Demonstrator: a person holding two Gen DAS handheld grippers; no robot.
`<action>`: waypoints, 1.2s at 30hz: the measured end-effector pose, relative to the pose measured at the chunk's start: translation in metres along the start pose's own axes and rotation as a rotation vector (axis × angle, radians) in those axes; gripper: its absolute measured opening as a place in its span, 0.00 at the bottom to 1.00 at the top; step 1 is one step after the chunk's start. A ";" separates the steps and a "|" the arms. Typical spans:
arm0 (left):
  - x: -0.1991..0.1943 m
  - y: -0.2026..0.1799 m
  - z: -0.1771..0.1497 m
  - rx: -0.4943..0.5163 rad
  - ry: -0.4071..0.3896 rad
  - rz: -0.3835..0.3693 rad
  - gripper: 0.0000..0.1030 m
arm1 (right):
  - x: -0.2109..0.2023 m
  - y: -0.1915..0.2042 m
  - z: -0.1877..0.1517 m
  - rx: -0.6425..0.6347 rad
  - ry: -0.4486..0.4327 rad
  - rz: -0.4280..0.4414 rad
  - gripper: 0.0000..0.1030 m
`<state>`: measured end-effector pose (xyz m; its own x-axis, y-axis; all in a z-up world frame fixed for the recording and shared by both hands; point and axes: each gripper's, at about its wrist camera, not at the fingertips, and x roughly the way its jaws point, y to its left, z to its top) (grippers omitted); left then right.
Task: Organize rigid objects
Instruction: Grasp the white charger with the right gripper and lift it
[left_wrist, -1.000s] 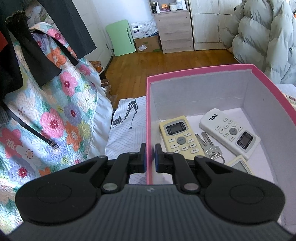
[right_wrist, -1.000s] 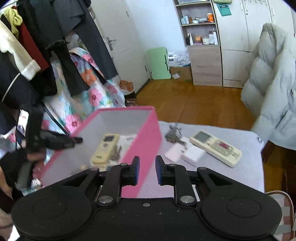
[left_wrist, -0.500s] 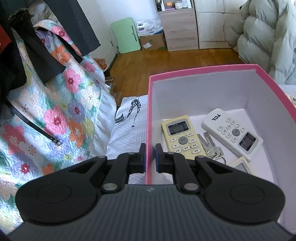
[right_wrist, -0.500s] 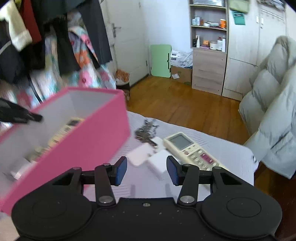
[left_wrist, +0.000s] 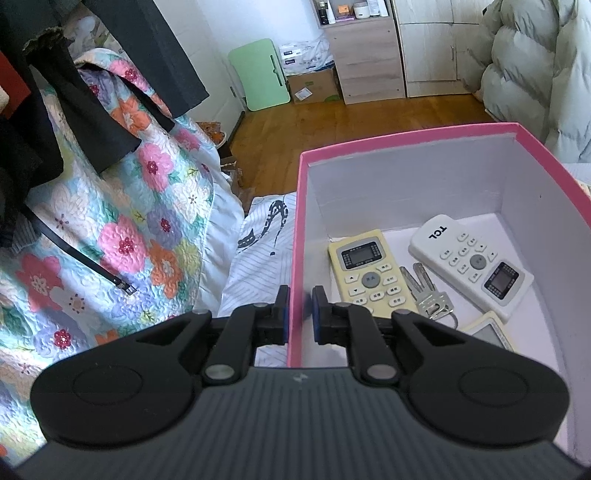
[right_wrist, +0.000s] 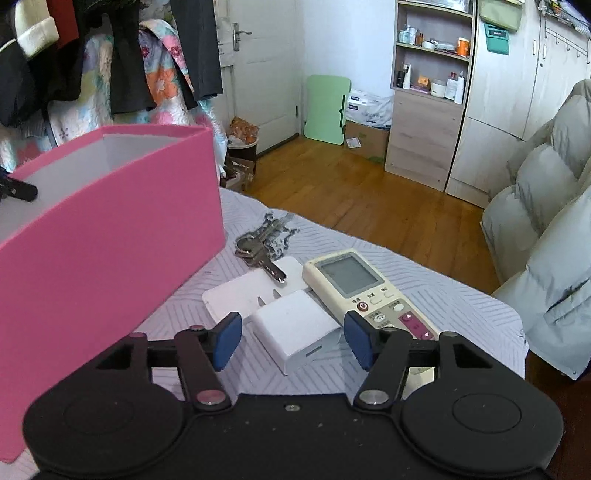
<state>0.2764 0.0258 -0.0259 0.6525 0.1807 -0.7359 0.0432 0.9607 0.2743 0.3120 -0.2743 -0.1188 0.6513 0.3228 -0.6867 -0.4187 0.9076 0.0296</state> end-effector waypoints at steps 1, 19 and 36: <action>0.000 0.001 0.000 -0.004 0.000 -0.002 0.10 | 0.004 0.000 -0.001 0.011 0.024 0.006 0.60; 0.001 -0.001 0.001 0.002 0.001 -0.002 0.11 | -0.037 0.033 -0.018 0.124 0.105 0.012 0.57; -0.001 0.000 0.000 0.002 -0.002 -0.005 0.11 | -0.047 0.046 -0.008 0.061 0.026 0.020 0.51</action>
<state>0.2761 0.0260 -0.0248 0.6538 0.1754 -0.7360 0.0479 0.9612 0.2717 0.2577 -0.2500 -0.0909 0.6262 0.3347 -0.7042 -0.3914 0.9161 0.0874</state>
